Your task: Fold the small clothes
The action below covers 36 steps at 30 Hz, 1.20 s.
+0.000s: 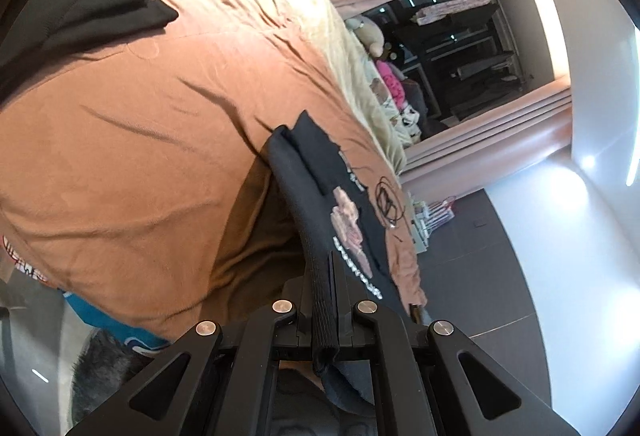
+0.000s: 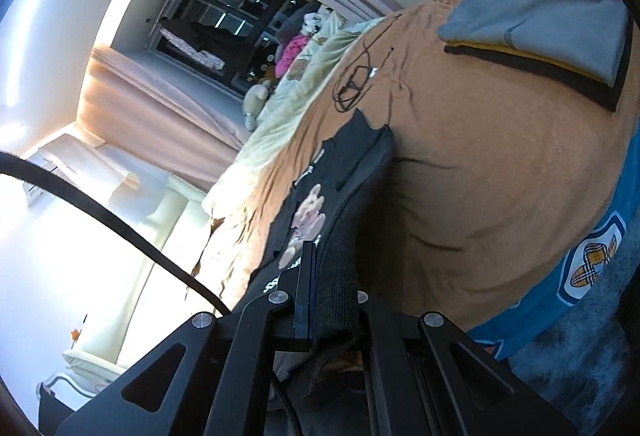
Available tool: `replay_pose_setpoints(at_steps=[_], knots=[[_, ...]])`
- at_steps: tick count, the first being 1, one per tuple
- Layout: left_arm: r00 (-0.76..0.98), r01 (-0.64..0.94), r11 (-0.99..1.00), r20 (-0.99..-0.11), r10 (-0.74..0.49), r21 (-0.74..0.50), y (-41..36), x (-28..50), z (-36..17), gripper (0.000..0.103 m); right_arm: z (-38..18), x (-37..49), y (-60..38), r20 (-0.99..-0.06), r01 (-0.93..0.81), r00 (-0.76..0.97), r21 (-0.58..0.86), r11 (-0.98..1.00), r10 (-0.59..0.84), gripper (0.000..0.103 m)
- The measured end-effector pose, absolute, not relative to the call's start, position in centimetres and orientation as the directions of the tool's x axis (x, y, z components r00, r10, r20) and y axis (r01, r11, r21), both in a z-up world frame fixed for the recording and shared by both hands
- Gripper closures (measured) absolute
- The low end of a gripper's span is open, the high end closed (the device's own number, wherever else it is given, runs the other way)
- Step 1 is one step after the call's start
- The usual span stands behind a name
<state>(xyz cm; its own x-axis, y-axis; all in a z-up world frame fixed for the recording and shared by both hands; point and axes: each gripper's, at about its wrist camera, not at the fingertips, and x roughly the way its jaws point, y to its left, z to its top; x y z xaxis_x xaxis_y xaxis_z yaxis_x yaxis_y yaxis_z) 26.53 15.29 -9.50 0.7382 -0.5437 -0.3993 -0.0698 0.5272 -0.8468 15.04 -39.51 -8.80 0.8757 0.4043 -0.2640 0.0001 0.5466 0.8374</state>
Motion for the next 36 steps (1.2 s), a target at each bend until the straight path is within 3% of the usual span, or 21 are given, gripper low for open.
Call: replay_pose_setpoints(at_steps=[24, 36], knots=[[0.797, 0.043, 0.495, -0.269, -0.541, -0.868, 18.6, 13.6, -4.3, 0.1, -8.3, 12.0, -41.0, -0.148, -0.142, 0.881, 0.825, 0.547, 0.45, 0.103], [0.801, 0.064, 0.474, -0.238, -0.549, -0.878, 20.2, 10.4, -5.2, 0.099, -10.6, 15.7, -42.6, -0.142, -0.162, 0.874, 0.815, 0.556, 0.464, 0.103]])
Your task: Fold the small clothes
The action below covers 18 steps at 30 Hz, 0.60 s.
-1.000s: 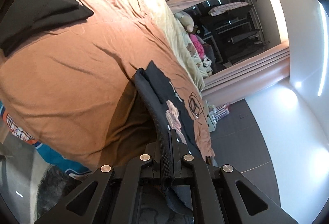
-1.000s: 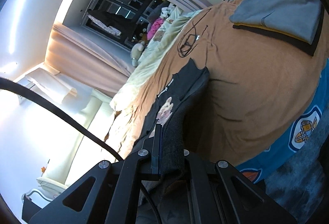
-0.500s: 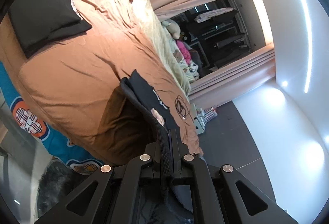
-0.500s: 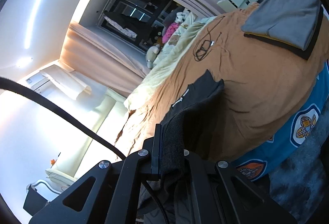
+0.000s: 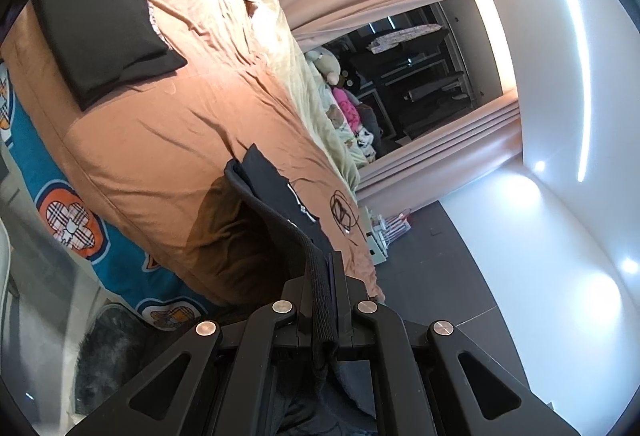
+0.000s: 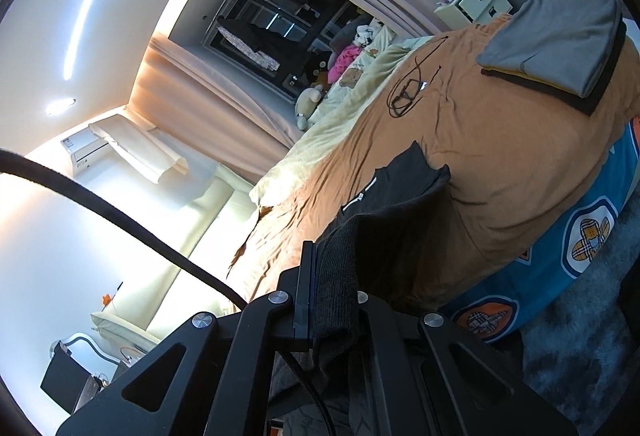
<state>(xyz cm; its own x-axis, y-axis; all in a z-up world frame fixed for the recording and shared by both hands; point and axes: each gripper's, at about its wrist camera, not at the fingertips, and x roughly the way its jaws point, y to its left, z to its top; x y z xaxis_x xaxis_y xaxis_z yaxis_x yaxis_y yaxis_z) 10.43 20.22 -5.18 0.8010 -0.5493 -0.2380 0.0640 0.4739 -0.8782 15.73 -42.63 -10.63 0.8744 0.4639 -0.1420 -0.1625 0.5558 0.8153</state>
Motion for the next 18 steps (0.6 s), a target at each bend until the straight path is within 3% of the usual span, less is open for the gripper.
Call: replay_pose_setpoints(at_steps=[18], knots=[[0.785, 0.023, 0.526, -0.31, -0.536, -0.85, 19.5, 18.0, -2.7, 0.099, -12.1, 27.6, -45.5, -0.166, -0.124, 0.867, 0.842, 0.526, 0.471, 0.103]])
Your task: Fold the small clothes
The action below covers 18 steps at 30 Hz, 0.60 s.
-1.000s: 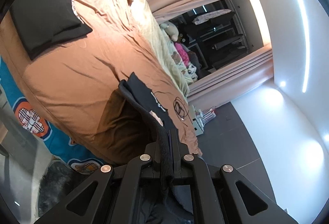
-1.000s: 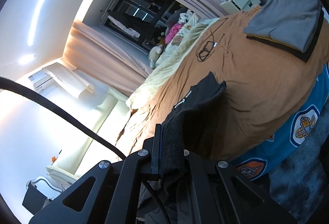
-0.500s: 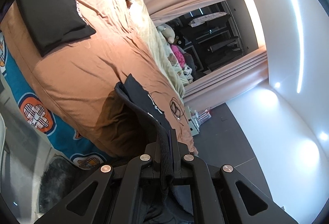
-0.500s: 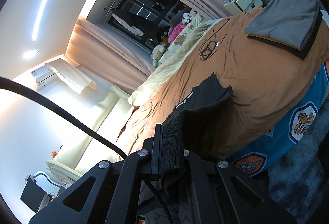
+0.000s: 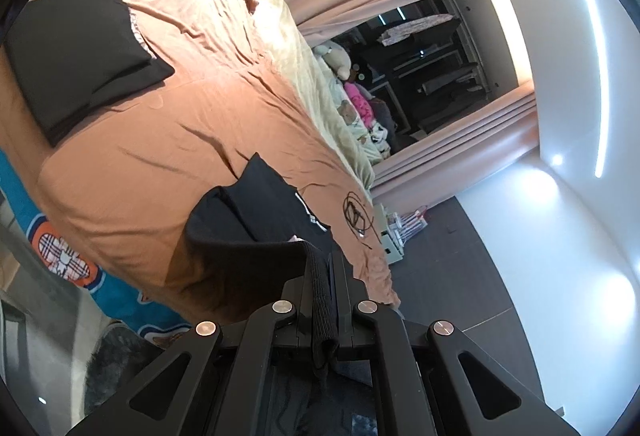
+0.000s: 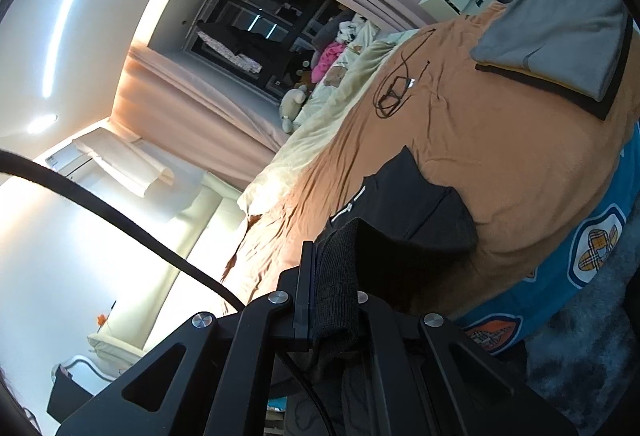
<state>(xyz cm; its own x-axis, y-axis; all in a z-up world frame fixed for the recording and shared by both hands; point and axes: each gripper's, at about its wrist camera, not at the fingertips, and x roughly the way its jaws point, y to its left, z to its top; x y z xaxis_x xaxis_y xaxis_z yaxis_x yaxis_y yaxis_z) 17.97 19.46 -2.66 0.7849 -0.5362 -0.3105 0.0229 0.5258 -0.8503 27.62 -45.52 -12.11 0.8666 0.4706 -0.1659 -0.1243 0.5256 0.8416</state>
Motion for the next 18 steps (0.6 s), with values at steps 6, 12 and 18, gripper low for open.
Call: replay_pose_setpoints(at_steps=[6, 12, 18], knots=[[0.78, 0.004, 0.547, -0.339, -0.525, -0.837, 18.4, 22.6, -1.3, 0.099, -11.7, 30.8, -45.4, -0.172, -0.121, 0.865, 0.841, 0.528, 0.472, 0.103], [0.774, -0.009, 0.572, -0.368, -0.515, -0.82, 17.1, 27.4, -0.4, 0.099, -11.1, 33.9, -44.9, -0.185, -0.106, 0.865, 0.842, 0.53, 0.467, 0.103], [0.76, -0.026, 0.602, -0.407, -0.507, -0.798, 16.1, 32.3, -0.3, 0.099, -11.4, 37.3, -44.7, -0.204, -0.077, 0.862, 0.851, 0.519, 0.464, 0.103]])
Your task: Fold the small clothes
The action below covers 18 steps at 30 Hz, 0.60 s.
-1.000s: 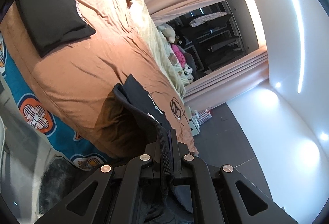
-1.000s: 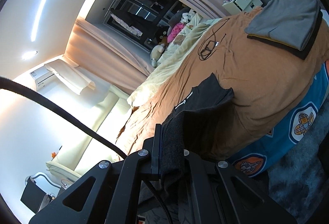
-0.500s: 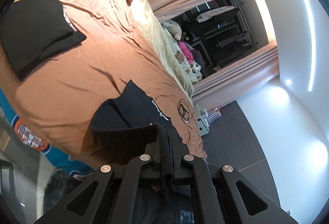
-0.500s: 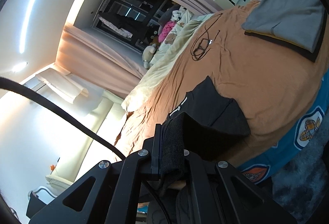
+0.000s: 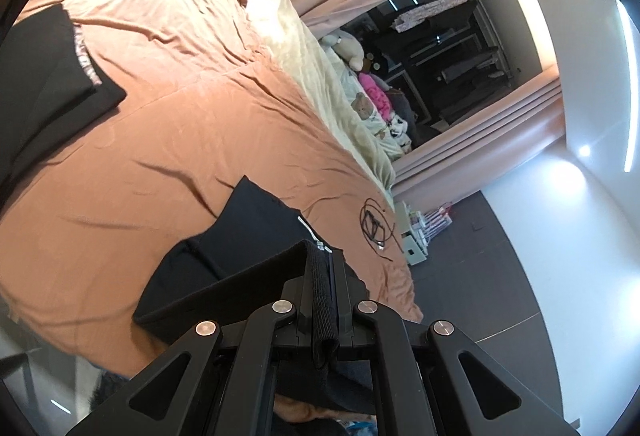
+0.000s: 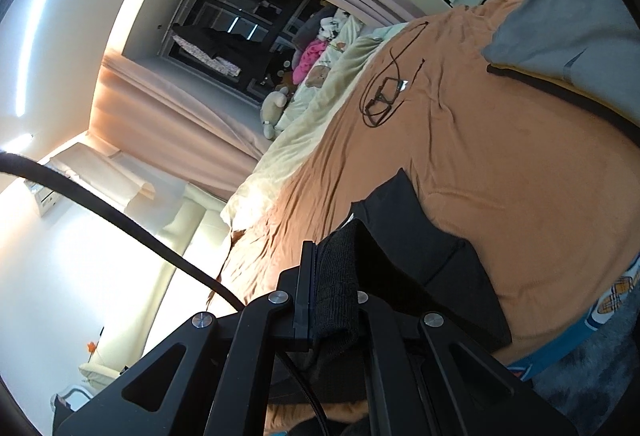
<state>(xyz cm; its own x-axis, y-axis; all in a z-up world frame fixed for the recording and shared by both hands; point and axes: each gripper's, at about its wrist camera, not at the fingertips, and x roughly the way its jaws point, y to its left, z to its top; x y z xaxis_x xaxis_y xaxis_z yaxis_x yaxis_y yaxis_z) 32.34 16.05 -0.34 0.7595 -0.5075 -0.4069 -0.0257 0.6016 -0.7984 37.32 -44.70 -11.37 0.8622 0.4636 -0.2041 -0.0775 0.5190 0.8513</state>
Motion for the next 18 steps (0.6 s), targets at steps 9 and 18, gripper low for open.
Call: replay_pose_setpoints(at_steps=[9, 18], knots=[[0.721, -0.072, 0.646, -0.488, -0.493, -0.76, 14.2, 39.5, -2.5, 0.099, -12.6, 41.3, -44.0, -0.265, -0.015, 0.846, 0.855, 0.519, 0.462, 0.103], [0.671, -0.138, 0.668, -0.565, -0.48, -0.731, 13.2, 45.9, -6.9, 0.099, -12.6, 44.9, -43.6, -0.335, 0.038, 0.817, 0.843, 0.536, 0.469, 0.103]])
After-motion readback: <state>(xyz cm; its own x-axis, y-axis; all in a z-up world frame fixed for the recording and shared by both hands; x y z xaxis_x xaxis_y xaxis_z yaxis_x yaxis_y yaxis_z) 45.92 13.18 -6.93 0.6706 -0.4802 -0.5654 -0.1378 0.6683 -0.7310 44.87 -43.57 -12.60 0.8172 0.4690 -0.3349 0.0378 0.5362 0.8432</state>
